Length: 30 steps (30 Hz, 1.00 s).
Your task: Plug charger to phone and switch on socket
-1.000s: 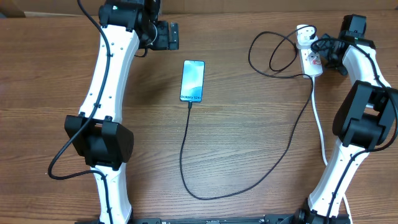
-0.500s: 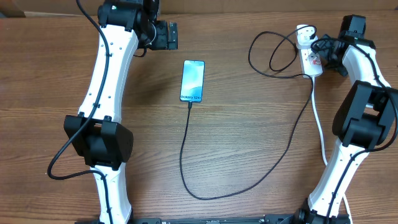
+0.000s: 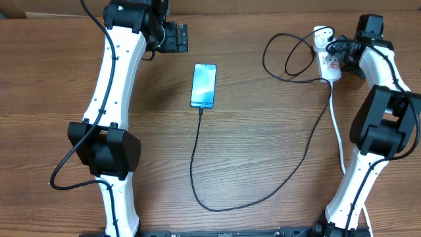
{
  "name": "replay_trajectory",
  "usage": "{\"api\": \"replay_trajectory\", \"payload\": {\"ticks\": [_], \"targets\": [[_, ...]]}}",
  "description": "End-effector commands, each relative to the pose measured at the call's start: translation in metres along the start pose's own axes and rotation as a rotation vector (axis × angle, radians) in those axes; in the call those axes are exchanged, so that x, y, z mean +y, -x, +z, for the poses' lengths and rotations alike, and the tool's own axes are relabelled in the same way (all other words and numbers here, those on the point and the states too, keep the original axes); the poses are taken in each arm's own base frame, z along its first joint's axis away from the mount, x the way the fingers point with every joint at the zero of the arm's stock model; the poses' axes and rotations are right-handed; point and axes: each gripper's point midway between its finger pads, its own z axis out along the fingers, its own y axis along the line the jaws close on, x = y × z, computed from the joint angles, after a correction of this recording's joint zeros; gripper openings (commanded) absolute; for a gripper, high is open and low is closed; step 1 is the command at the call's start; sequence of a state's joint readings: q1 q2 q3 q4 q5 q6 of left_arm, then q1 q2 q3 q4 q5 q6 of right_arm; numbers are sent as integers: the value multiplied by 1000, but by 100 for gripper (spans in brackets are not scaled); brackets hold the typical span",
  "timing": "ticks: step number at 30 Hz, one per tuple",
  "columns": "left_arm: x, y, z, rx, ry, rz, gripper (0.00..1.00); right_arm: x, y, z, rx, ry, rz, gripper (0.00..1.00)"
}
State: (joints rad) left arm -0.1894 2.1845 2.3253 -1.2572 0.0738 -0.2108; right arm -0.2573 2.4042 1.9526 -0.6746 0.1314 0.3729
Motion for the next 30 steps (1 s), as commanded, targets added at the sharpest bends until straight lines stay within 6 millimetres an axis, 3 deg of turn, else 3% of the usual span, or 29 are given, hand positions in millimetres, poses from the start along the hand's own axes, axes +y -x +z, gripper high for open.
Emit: {"api": "replay_trajectory", "payload": {"ticks": [1,14,22,26,30], "targets": [[3,1,1,-2,7,-6,100,34,-46,15,115,64,-101,100],[3,1,1,-2,7,-6,100,38,-57,14,149,69,-113,100],[3,1,1,-2,7,-6,100,40,-74,19,189,46,-135,100],[3,1,1,-2,7,-6,100,34,-63,7,176,17,-123,100],[3,1,1,-2,8,-6,100,27,-33,-26,144,21,-95,100]]}}
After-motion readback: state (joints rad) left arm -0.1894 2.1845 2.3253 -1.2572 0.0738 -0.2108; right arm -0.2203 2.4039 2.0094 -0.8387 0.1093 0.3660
